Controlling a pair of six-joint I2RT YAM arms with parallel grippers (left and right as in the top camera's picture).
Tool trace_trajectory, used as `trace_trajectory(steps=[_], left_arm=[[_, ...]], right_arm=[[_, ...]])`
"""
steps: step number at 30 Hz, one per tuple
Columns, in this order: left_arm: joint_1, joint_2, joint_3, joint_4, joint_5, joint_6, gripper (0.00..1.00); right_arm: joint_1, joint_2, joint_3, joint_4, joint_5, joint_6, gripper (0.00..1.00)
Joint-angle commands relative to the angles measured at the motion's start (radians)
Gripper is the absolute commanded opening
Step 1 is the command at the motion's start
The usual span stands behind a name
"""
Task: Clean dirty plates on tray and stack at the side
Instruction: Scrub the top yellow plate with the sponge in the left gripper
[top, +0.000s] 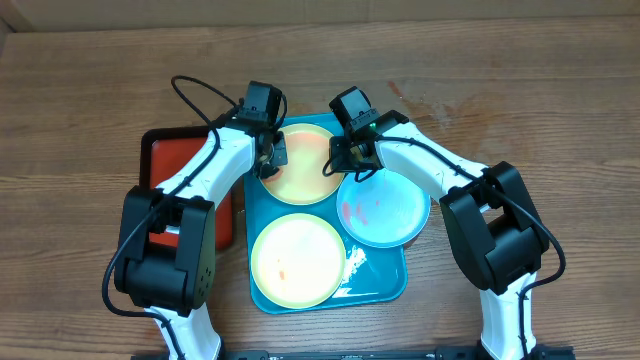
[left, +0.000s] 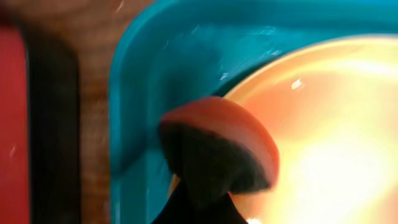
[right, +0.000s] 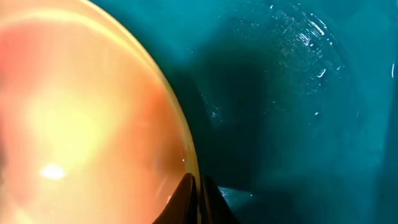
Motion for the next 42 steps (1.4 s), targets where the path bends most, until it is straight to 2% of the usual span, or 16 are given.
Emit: trace_trajectory(steps=[1, 13, 18, 22, 24, 27, 30, 37, 42], left_arm=[[-0.011, -0.005, 0.008, 0.034, 0.139, 0.046, 0.04], [-0.047, 0.188, 0.008, 0.200, 0.695, 0.037, 0.04], [-0.049, 0.193, 0.008, 0.266, 0.784, 0.027, 0.04], [-0.049, 0.193, 0.008, 0.293, 0.791, 0.026, 0.04], [-0.045, 0.193, 0.008, 0.304, 0.748, 0.021, 0.04], [-0.032, 0.193, 0.013, 0.272, 0.531, -0.029, 0.04], [-0.017, 0.193, 0.037, 0.185, 0.309, -0.076, 0.04], [-0.014, 0.193, 0.190, -0.094, -0.032, -0.093, 0.04], [-0.010, 0.193, 0.212, -0.209, -0.113, -0.091, 0.04]], right_arm=[[-0.007, 0.016, -0.011, -0.019, 0.027, -0.068, 0.04], [-0.003, 0.016, -0.011, -0.022, 0.009, -0.120, 0.04], [-0.003, 0.016, -0.011, -0.023, 0.009, -0.120, 0.04], [-0.003, 0.016, -0.011, -0.023, 0.009, -0.120, 0.04], [-0.003, 0.016, -0.011, -0.023, 0.009, -0.119, 0.04], [-0.002, 0.016, -0.011, -0.023, 0.009, -0.120, 0.04], [0.000, 0.016, -0.011, -0.023, 0.008, -0.119, 0.04], [0.004, 0.016, -0.011, -0.022, 0.009, -0.119, 0.04], [0.004, 0.016, -0.011, -0.022, 0.009, -0.104, 0.04]])
